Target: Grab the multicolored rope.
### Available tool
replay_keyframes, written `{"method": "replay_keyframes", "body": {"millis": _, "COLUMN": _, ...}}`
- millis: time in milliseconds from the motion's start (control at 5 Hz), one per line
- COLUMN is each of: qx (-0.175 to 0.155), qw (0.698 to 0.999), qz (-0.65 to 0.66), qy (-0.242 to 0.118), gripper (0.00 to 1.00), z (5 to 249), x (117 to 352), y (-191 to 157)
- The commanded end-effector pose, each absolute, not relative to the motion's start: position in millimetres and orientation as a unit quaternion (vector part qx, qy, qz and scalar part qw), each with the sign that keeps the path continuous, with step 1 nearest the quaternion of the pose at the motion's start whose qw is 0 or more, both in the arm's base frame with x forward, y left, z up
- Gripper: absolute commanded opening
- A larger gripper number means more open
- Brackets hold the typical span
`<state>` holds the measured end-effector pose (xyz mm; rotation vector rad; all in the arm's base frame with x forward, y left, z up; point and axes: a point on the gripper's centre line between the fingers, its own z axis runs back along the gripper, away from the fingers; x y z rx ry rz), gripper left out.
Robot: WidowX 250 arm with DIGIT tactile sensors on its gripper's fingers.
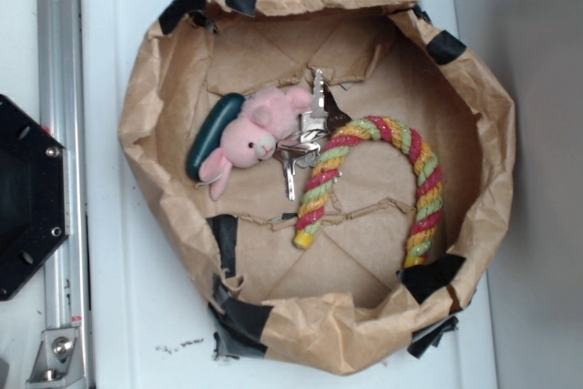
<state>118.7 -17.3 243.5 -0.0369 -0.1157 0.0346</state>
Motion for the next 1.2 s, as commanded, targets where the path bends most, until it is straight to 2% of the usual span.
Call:
{"method": "replay_keyframes", "body": {"millis": 0, "qx": -0.018, "qw": 0.998, "qz": 0.017, "qy": -0.058, "gripper": 1.0, "z": 243, "x": 119, "y": -17}}
{"method": "replay_keyframes", "body": {"millis": 200, "qx": -0.004, "qw": 0.997, "qz": 0.026, "qy": -0.07, "gripper": 1.0, "z": 203, "x": 169, "y": -13}}
{"method": "replay_keyframes", "body": {"millis": 400, "qx": 0.045, "qw": 0.993, "qz": -0.015, "qy": -0.109, "gripper": 1.0, "z": 173, "x": 222, "y": -9}}
{"method": "replay_keyframes", "body": {"millis": 600, "qx": 0.064, "qw": 0.991, "qz": -0.066, "qy": -0.1, "gripper": 1.0, "z": 134, "x": 272, "y": 1}}
{"method": "replay_keyframes", "body": {"millis": 800, "qx": 0.06, "qw": 0.994, "qz": -0.062, "qy": -0.063, "gripper": 1.0, "z": 95, "x": 301, "y": 16}}
{"method": "replay_keyframes", "body": {"millis": 1000, "qx": 0.051, "qw": 0.997, "qz": -0.034, "qy": -0.057, "gripper": 1.0, "z": 76, "x": 317, "y": 20}}
